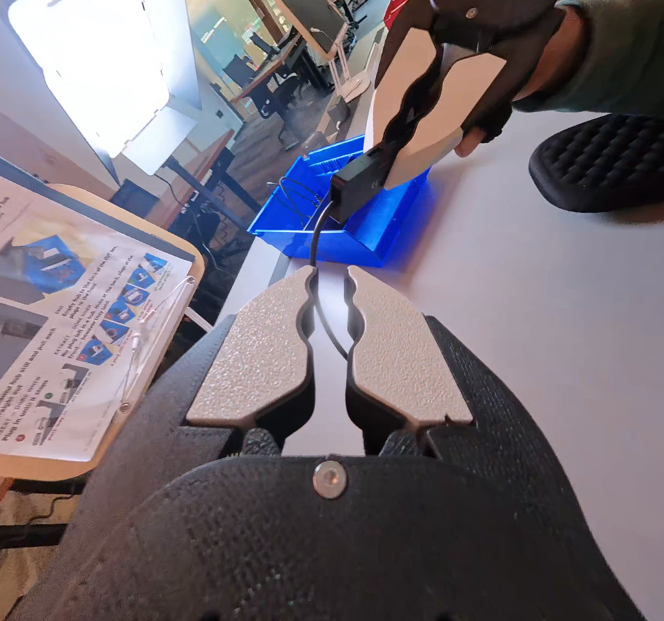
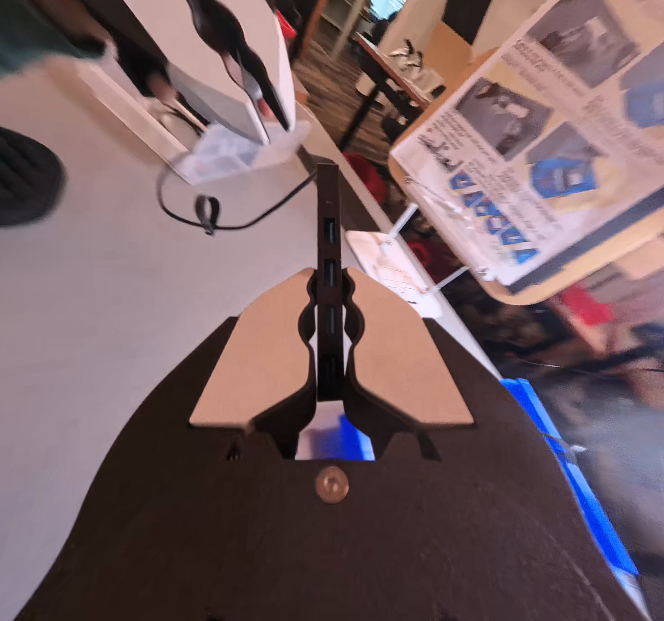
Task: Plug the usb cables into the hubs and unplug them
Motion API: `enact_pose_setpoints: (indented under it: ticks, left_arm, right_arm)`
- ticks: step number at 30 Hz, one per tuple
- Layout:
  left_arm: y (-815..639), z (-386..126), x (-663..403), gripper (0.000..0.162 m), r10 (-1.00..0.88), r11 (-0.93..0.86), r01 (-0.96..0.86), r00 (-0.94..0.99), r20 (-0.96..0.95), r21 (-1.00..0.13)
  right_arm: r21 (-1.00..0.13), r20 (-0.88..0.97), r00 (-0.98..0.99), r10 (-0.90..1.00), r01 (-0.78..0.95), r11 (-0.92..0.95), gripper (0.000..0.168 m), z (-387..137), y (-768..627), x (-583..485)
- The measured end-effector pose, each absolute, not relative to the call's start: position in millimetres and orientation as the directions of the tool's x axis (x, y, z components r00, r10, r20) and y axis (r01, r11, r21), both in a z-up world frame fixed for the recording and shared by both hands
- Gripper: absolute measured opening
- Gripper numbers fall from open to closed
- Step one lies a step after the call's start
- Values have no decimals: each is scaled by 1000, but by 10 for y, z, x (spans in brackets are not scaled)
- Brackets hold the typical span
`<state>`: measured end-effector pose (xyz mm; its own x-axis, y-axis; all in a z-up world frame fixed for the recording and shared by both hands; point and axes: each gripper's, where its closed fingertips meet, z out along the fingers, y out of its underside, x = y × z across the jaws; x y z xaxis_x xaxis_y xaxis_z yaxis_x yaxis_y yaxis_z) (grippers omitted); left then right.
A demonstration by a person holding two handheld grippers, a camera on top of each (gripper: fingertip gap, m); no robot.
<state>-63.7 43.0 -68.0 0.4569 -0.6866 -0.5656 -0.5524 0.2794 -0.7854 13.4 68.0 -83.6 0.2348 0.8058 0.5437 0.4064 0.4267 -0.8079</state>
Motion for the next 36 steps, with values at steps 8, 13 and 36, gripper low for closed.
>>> enact_pose_setpoints:
  ticks: [8,13,36]
  left_arm:
    - [289,-268,-600,18,-596,355,-568,474,-648,-742]
    - [223,-127,-664,15,-576,366,-526,520,-631,-768]
    - [90,-574,-525,28,-610,356,-532,491,-622,-768]
  right_arm:
    - [-688,706,606,367,465,557,11,406,987,959]
    - [-631,757,582,296,533,564,11,714,964,1156]
    - [-694,624,139,769,551,464,12,-558,573,462]
